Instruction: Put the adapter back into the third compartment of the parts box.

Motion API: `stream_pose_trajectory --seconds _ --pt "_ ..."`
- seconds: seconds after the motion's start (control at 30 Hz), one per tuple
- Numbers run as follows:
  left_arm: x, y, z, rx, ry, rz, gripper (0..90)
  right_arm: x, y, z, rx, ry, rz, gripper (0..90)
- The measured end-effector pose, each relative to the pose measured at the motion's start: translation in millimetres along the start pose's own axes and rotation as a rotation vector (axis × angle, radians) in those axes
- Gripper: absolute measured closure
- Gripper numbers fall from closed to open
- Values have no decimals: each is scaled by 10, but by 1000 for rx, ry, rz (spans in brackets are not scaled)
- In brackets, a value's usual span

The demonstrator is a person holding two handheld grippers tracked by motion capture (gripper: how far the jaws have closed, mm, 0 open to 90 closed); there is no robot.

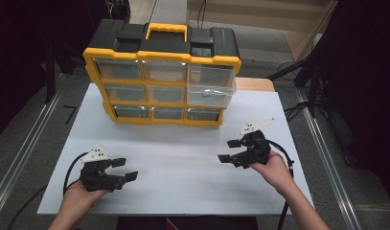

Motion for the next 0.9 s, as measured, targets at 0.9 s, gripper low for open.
stream_pose_trajectory --seconds 0.9 --pt "-8 -22 7 -13 -6 -9 244 162 -37 687 26 -125 27 232"
Point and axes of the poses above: each handheld gripper's, and its own axes: y roughly backward along the jaws, z roughly out of its underside, x roughly to its right, the point moved 2 cm from there along -y, roughly forward along the jaws, and after that the axes turned 12 degrees about -y, right-handed, at the moved point
